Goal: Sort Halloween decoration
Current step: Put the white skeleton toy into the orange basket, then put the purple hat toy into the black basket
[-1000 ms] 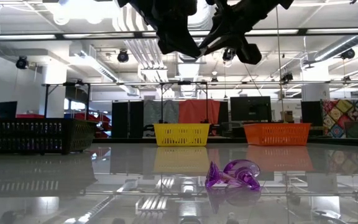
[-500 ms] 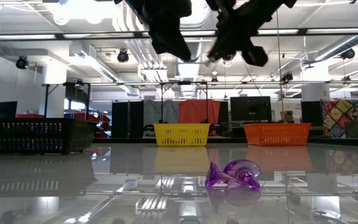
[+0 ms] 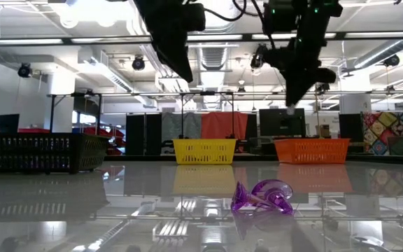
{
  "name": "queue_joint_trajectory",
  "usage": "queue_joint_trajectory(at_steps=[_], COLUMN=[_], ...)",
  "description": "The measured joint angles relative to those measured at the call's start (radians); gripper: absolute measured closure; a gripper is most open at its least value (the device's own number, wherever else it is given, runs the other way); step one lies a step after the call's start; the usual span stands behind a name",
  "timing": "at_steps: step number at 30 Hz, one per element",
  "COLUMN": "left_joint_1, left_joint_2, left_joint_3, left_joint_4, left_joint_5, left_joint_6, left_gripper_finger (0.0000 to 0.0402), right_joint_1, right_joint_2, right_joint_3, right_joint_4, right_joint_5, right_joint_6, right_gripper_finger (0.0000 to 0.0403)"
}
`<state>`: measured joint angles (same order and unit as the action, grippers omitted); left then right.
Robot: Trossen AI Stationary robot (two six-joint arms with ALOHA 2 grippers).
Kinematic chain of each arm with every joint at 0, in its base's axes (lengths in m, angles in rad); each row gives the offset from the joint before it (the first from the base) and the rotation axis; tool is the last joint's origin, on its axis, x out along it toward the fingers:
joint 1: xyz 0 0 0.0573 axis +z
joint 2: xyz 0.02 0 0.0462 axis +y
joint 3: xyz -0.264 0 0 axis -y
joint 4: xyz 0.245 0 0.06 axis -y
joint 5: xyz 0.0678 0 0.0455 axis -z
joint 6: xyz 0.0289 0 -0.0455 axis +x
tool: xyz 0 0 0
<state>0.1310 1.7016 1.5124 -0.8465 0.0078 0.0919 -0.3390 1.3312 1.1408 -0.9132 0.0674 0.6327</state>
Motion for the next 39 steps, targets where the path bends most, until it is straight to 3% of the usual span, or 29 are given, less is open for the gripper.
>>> queue_joint_trajectory(at_steps=[6, 16, 27, 39], left_joint_1=[0.000, 0.000, 0.001, -0.023], left_joint_2=[0.000, 0.000, 0.001, 0.002], left_joint_3=[0.000, 0.000, 0.000, -0.001], left_joint_4=[-0.029, -0.073, -0.083, -0.211], left_joint_5=[0.000, 0.000, 0.000, 0.010], left_joint_6=[-0.003, -0.003, -0.059, -0.169], left_gripper_finger=[0.0308, 0.0308, 0.0308, 0.0308], right_joint_1=[-0.179, -0.393, -0.415, -0.401], right_joint_2=[0.000, 0.029, 0.114, 0.082], right_joint_3=[0.000, -0.038, -0.058, -0.027], right_joint_4=[-0.097, -0.122, -0.070, -0.274], right_joint_5=[0.066, 0.006, 0.015, -0.082], right_joint_6=[-0.140, -0.335, -0.462, -0.333], right_gripper_finger=[0.0390, 0.0374, 0.0298, 0.0255])
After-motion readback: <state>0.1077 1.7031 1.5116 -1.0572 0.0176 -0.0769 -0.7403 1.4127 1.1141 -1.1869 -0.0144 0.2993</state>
